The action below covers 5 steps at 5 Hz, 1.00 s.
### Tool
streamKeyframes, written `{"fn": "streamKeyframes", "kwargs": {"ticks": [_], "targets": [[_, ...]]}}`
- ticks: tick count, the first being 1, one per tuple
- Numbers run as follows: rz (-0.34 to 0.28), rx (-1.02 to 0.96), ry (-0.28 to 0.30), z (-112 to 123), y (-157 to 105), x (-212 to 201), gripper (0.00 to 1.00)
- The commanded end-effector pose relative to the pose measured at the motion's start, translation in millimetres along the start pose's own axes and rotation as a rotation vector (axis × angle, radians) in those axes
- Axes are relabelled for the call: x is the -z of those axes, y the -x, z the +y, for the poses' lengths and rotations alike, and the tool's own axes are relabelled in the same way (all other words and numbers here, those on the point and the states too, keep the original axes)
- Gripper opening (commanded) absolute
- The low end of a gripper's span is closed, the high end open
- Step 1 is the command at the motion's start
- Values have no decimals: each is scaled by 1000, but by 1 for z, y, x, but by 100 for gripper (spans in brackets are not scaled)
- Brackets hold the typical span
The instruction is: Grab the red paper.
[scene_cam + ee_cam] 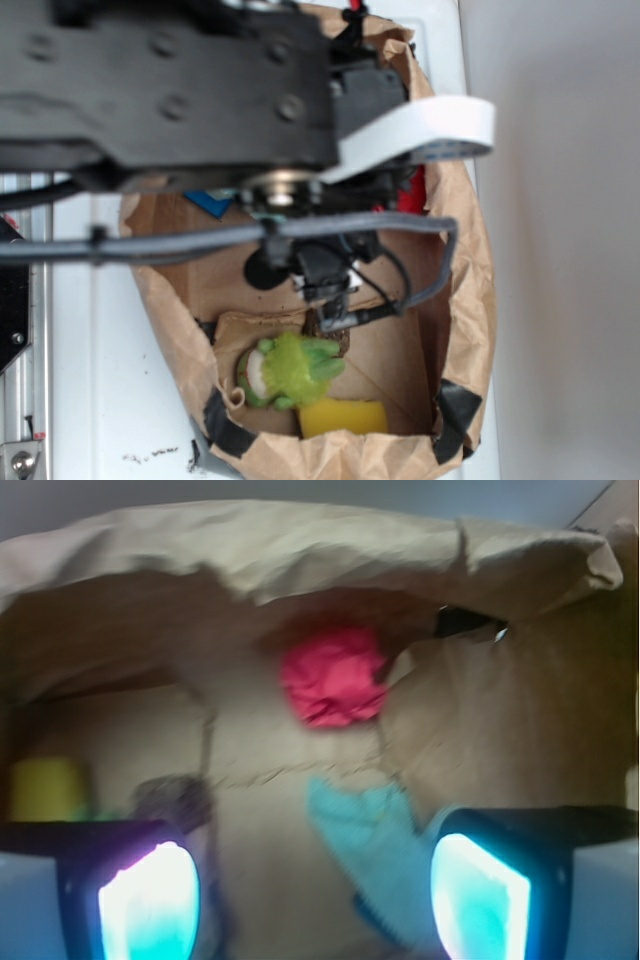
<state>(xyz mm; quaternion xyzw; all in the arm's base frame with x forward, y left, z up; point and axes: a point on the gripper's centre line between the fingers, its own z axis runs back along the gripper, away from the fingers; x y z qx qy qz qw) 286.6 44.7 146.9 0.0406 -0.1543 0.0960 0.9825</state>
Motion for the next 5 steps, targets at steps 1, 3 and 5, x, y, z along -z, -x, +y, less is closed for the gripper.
{"fn": "streamKeyframes", "kwargs": {"ticks": [1,3,5], "targets": [[-47,-10,4,2,-10,-13,100],[-47,-10,4,2,-10,-13,100],[-72,-3,-34,6,-23,31,100]]}}
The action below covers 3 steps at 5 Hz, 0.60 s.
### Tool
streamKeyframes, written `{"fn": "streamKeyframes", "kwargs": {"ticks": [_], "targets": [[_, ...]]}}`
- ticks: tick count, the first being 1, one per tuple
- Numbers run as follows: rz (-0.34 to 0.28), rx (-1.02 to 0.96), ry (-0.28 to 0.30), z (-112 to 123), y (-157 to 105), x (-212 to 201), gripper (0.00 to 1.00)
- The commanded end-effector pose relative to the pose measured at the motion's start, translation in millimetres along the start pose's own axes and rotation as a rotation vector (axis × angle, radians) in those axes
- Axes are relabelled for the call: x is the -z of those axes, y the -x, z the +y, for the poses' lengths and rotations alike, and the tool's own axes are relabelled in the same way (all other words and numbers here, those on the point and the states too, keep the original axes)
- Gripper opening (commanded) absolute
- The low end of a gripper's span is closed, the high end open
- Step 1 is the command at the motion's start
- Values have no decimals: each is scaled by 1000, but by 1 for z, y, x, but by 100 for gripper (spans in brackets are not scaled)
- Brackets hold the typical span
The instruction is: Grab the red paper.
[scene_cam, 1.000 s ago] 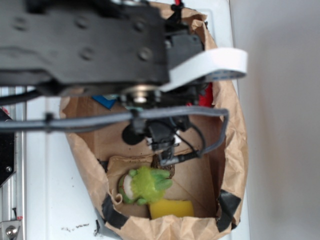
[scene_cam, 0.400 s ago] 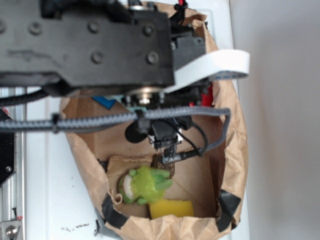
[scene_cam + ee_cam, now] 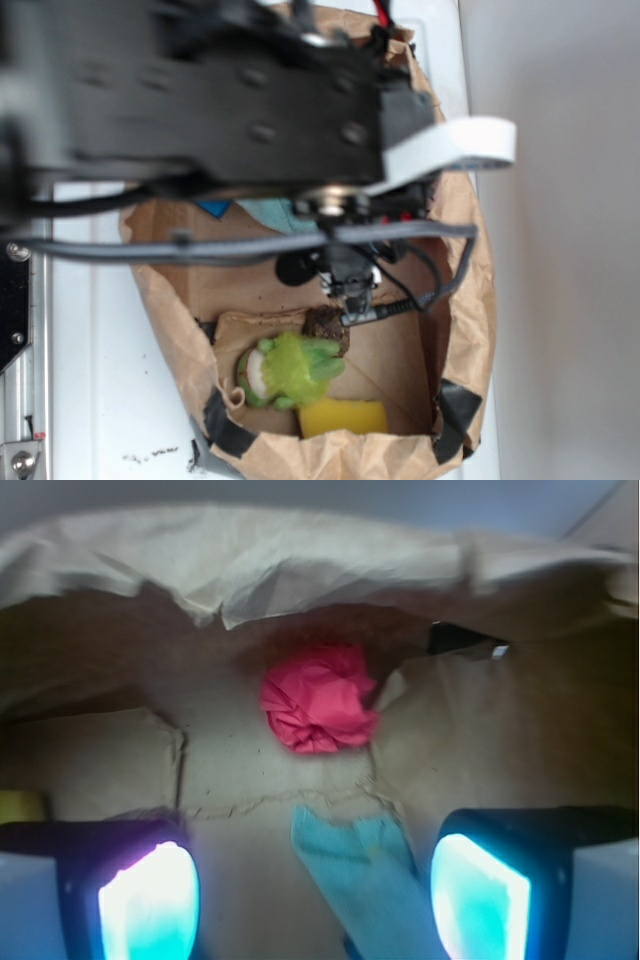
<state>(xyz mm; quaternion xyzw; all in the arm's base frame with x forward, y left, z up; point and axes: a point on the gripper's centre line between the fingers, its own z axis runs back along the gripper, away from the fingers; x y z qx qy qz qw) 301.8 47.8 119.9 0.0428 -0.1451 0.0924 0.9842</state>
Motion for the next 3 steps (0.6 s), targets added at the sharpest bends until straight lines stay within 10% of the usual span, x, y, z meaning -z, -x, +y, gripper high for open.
{"fn": "streamKeyframes", "kwargs": {"ticks": [1,3], "targets": [[-96,1,-42,9,-15,12,100],[-85,62,-51,9,1,38,100]]}}
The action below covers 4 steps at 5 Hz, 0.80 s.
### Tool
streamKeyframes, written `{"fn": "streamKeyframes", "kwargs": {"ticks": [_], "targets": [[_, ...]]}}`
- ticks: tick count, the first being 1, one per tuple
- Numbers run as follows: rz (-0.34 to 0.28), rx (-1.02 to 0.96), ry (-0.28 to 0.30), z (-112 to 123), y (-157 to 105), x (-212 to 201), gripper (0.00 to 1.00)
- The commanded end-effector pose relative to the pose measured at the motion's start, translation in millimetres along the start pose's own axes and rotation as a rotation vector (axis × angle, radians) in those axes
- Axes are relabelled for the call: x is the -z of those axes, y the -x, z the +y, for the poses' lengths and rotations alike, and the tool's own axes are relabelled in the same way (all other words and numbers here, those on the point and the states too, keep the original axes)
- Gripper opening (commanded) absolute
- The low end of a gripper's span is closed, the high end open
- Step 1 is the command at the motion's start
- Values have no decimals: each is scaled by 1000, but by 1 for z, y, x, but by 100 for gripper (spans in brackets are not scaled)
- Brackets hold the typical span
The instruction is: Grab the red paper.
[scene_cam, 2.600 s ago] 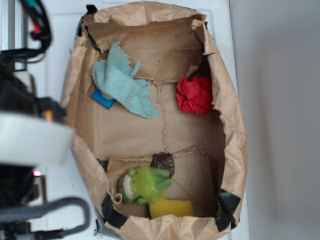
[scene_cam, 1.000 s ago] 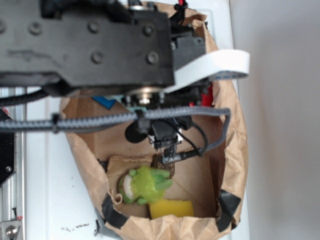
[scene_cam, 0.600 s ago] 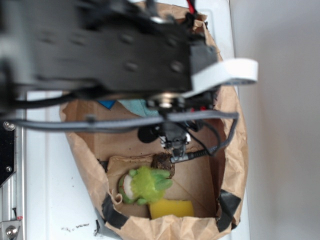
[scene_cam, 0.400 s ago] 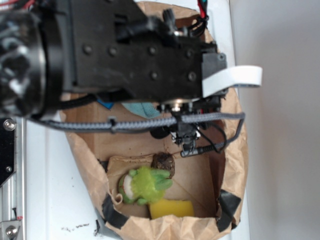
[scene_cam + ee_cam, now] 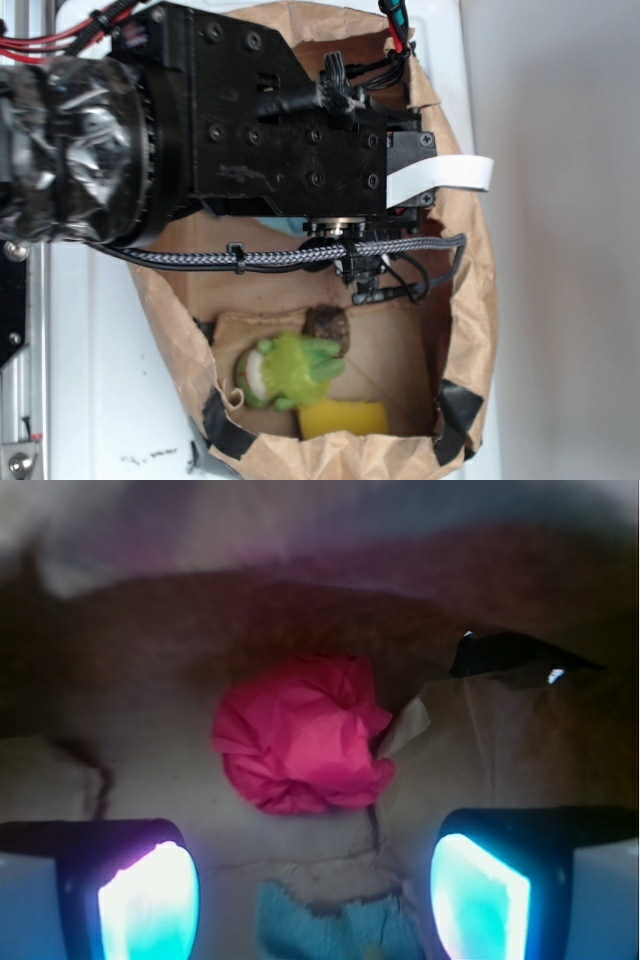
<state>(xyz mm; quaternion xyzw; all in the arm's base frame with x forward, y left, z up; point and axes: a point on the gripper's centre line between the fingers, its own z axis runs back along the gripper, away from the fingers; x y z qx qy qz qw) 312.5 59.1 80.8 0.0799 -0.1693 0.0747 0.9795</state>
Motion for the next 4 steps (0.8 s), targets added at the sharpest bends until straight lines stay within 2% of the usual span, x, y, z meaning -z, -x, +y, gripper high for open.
{"fn": "streamKeyframes", "kwargs": {"ticks": [1,3,4], "targets": [[-21,6,21,2,0,-3,100],[-48,-11,64,-3,2,-8,100],[-75,-32,57,-3,2,-6,100]]}}
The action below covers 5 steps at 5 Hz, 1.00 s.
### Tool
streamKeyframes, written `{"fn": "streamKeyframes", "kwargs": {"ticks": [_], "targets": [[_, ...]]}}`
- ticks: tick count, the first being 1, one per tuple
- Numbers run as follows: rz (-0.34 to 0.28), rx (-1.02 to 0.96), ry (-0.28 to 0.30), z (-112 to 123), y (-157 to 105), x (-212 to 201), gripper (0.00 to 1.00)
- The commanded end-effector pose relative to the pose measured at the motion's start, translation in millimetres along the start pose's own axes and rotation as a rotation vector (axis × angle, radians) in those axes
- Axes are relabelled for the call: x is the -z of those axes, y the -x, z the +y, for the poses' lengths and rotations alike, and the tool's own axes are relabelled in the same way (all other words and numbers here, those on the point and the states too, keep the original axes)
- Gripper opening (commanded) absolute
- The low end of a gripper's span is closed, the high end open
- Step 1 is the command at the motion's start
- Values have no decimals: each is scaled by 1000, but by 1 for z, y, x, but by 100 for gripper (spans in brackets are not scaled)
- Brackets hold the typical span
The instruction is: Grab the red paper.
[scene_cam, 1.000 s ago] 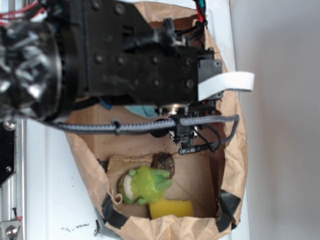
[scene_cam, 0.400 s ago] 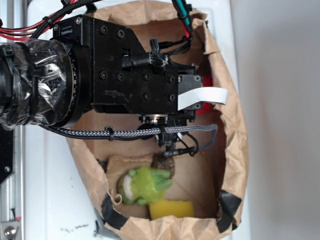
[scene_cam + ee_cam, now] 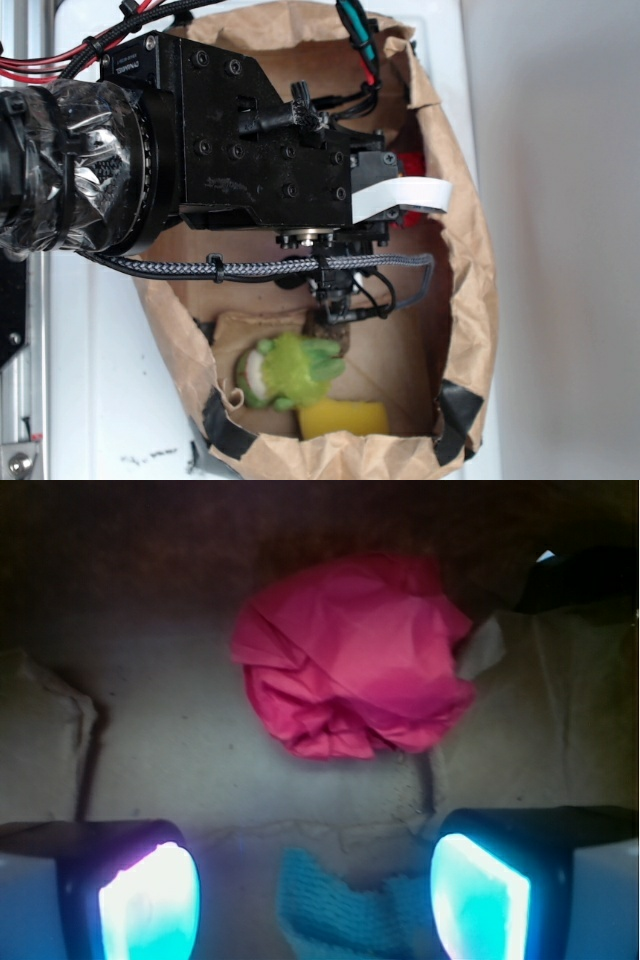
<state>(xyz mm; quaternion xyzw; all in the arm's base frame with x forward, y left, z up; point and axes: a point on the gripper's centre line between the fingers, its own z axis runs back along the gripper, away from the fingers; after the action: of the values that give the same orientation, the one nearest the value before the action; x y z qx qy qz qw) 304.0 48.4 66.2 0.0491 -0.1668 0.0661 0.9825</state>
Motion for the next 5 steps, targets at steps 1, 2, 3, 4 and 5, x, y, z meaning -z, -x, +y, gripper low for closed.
{"fn": "streamKeyframes", "kwargs": {"ticks": [1,2,3,4,5], "targets": [[-96,-43,-13,7,-12,-15,100],[-108,-48,-7,7,-13,-16,100],[-122,-65,-19,7,-14,-15,100],[-130,-73,-19,7,-12,-15,100],[-94,-106,-21,8,-68,-18,100]]}}
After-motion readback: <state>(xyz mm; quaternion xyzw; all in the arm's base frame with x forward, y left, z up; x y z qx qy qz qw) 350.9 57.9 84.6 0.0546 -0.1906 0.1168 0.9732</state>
